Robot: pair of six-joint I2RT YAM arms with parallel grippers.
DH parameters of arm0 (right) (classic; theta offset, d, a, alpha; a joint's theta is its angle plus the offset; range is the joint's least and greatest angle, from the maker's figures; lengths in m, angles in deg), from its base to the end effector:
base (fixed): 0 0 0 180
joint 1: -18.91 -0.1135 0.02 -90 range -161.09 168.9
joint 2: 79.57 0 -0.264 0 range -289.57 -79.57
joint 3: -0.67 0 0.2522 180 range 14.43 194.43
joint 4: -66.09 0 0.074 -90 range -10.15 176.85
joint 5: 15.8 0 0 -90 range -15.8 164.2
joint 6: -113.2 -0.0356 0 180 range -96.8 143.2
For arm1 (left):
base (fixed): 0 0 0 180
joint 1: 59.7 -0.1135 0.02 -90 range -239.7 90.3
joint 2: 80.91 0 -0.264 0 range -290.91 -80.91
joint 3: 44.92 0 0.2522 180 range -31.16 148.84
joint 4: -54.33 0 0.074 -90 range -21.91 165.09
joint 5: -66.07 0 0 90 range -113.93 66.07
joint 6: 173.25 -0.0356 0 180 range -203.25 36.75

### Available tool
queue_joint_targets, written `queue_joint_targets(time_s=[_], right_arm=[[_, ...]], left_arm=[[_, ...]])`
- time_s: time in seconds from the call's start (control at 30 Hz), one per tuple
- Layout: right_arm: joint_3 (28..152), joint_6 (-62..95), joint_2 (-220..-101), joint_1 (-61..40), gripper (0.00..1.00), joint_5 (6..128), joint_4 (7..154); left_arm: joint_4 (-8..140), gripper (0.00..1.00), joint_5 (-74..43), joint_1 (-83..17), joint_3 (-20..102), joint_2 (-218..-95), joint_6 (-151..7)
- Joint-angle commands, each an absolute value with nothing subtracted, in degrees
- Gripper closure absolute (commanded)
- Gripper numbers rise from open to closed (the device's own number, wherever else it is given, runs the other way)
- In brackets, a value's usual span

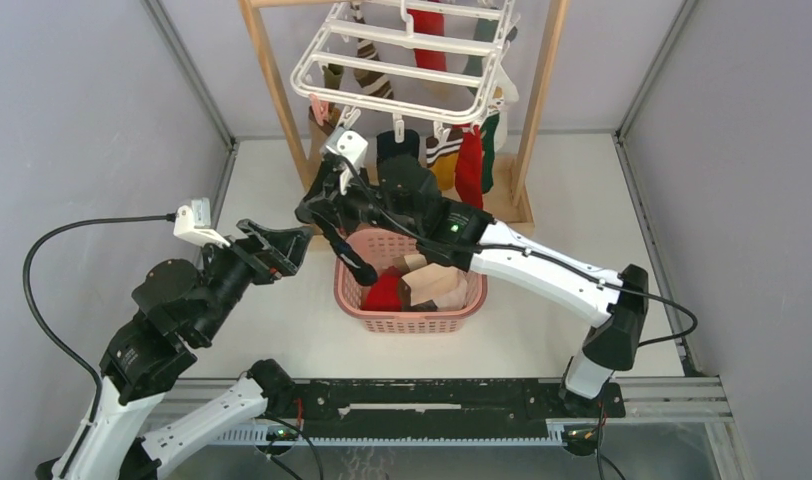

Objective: Remove the socks clipped to the hanger
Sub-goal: Remove the sock from the hanger.

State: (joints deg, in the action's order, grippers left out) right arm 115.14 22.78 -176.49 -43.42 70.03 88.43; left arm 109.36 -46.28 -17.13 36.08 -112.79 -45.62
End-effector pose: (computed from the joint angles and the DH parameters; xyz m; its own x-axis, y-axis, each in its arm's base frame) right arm 0.1841 0.3567 0.4425 -0.0455 -0.0710 -0.9964 -0.9166 0.3995 0.0134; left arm 0.0587 -0.0355 0.4326 -0.2720 -0.5169 -0.8117 0.2286 0.7846 -0.5763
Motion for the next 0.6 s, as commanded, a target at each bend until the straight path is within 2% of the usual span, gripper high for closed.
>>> queue_joint_targets(time_s=[0.0, 0.23, 0.57], right_arm=[[111.0, 20.2, -168.5, -42.9, 1.00, 67.4, 86.3], [98.4, 15.6, -158.1, -39.7, 1.00, 63.9, 82.7], [91.7, 15.2, -149.9, -38.3, 1.00, 64.9, 85.4]], left_arm=[[107.3, 0.04, -45.8, -17.4, 35.3, -114.0, -45.0], [104.0, 0.05, -43.2, -17.5, 35.9, -116.9, -44.7], [96.6, 0.06, -38.2, -17.5, 40.7, -126.4, -44.4]])
